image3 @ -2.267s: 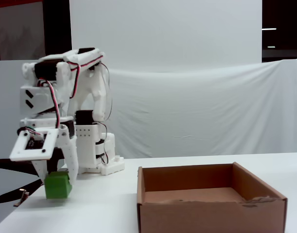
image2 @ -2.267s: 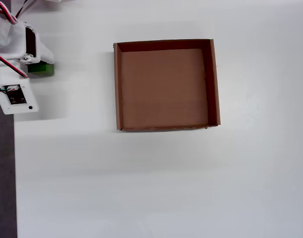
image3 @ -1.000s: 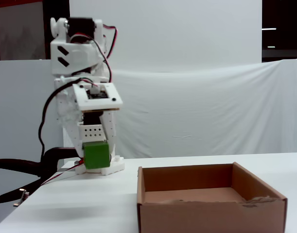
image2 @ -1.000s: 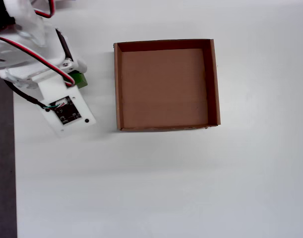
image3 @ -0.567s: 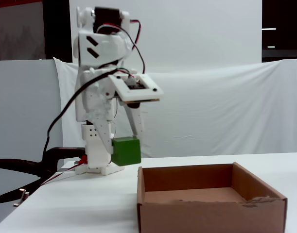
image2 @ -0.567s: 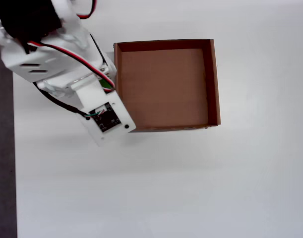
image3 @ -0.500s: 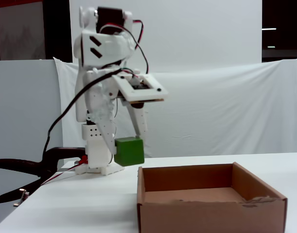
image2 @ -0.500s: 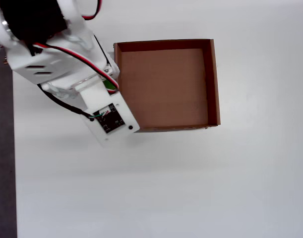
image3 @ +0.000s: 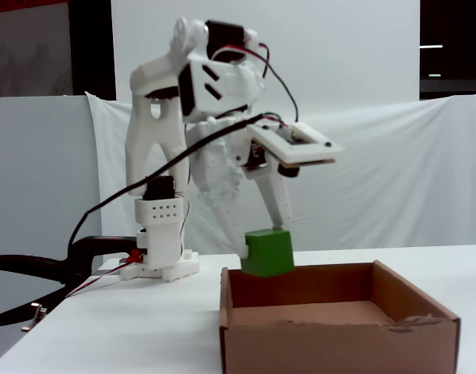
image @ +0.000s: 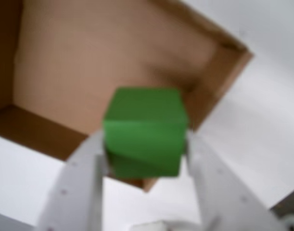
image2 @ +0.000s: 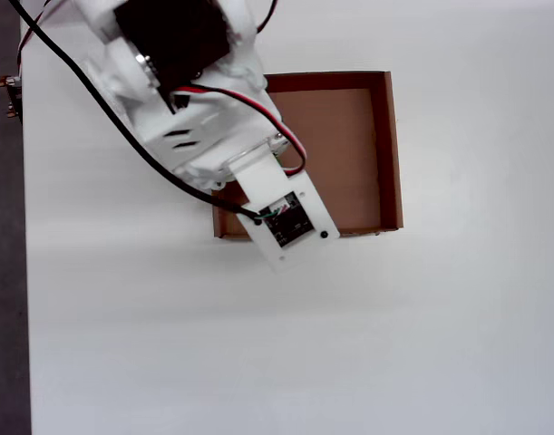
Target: Grasp a green cube and put it in a box.
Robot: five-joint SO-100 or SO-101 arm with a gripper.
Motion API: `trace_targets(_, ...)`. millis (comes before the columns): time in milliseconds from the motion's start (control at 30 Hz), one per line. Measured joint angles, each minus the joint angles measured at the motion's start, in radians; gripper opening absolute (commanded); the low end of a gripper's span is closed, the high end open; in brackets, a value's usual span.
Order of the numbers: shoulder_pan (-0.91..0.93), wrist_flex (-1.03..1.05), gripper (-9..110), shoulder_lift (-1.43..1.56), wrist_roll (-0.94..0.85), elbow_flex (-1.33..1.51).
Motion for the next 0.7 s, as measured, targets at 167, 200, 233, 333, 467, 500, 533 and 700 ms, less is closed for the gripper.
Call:
trace_targets(167,-0.054,-0.02,16,-0.018,0.063,0.0)
trace_targets(200,-0.064,-0.023,16,-0.025,0.074,0.0)
trace_targets(233,-0.074,-0.029,16,-0.028,0.086,0.0)
trace_targets(333,-0.107,-0.057,16,-0.034,0.135,0.032)
trace_targets(467,-0.149,-0.13,16,-0.044,0.186,0.107)
trace_targets(500,-0.158,-0.153,16,-0.044,0.193,0.137)
trace_targets(533,-0.164,-0.183,16,-0.044,0.199,0.163)
trace_targets(700,-0.184,-0.285,16,-0.057,0.219,0.259)
